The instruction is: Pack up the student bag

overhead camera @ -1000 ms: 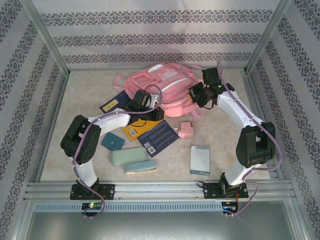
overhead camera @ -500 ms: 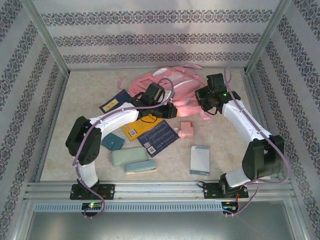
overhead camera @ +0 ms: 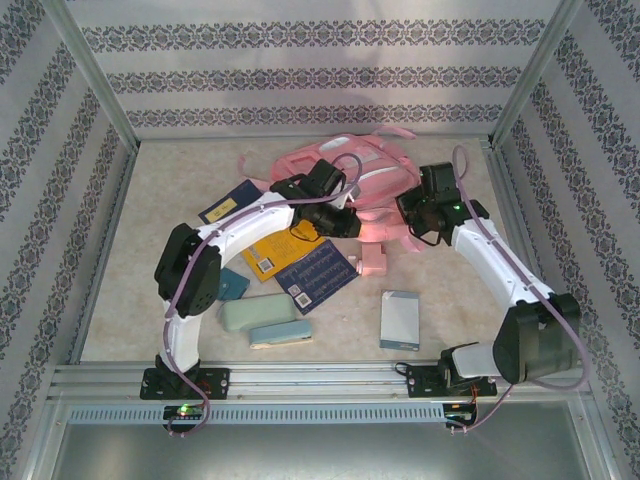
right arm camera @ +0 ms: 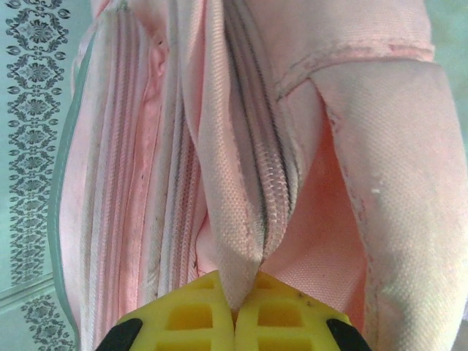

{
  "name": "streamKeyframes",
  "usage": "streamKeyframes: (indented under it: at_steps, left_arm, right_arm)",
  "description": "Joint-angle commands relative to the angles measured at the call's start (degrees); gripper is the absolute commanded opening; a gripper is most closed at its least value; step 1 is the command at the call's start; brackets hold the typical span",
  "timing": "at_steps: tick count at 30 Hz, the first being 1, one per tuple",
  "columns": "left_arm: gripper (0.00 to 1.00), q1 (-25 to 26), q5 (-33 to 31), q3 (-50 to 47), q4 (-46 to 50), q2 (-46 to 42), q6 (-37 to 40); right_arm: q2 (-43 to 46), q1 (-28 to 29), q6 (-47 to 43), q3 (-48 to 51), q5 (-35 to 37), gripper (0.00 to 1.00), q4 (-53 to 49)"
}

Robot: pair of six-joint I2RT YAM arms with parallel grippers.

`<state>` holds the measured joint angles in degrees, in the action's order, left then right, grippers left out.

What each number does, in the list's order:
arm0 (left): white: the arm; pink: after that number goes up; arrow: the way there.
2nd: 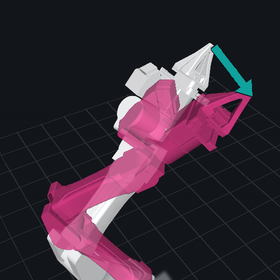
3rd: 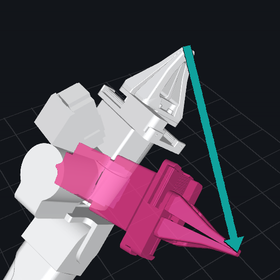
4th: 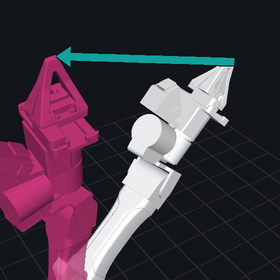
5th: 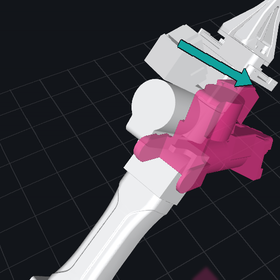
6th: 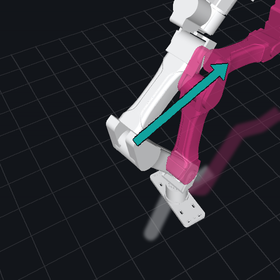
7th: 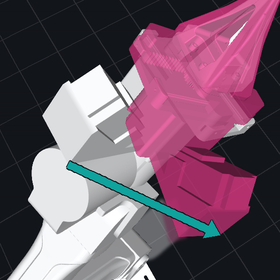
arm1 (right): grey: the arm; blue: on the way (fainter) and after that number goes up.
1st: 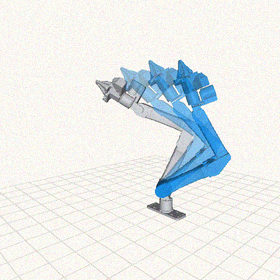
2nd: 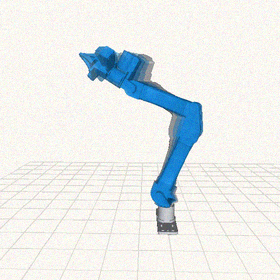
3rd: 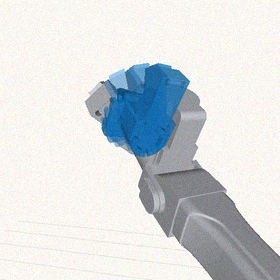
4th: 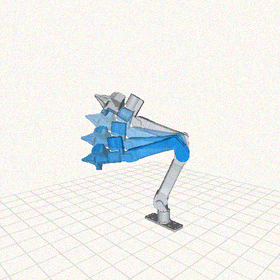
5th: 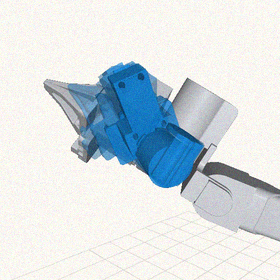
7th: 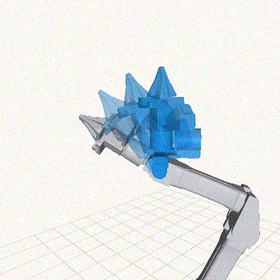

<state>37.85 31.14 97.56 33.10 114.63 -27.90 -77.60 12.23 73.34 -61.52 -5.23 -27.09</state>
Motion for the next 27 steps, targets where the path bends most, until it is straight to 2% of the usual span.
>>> streamKeyframes:
  at_steps: [1,5,10,18,22,27]
  left_arm:
    - [0.06,-3.4,-1.8,5.1,-0.4,1.6,1.2]
    - [0.06,-4.7,-0.6,5.1,-1.2,1.6,0.4]
    - [0.07,-3.8,3.0,-0.7,-5.1,-0.6,-2.0]
    - [0.12,-0.8,4.7,-0.5,-1.1,-1.9,0.6]
    - [0.14,-0.4,6.5,1.3,-0.4,-1.7,0.4]
    - [0.17,0.7,7.1,2.5,1.3,-2.2,1.6]
  right_arm:
    - [3.0,1.9,-2.1,2.3,1.1,0.0,-1.5]
    - [3.2,4.1,-0.3,3.2,2.2,0.0,-1.6]
    - [0.5,5.4,3.0,1.8,3.5,0.0,-0.5]
    - [-5.4,6.3,3.0,-3.8,5.6,0.0,-2.0]
    - [-7.8,6.3,0.5,-5.6,5.0,0.0,-2.3]
    - [-10.9,6.3,-7.2,-10.1,4.9,0.0,-6.0]
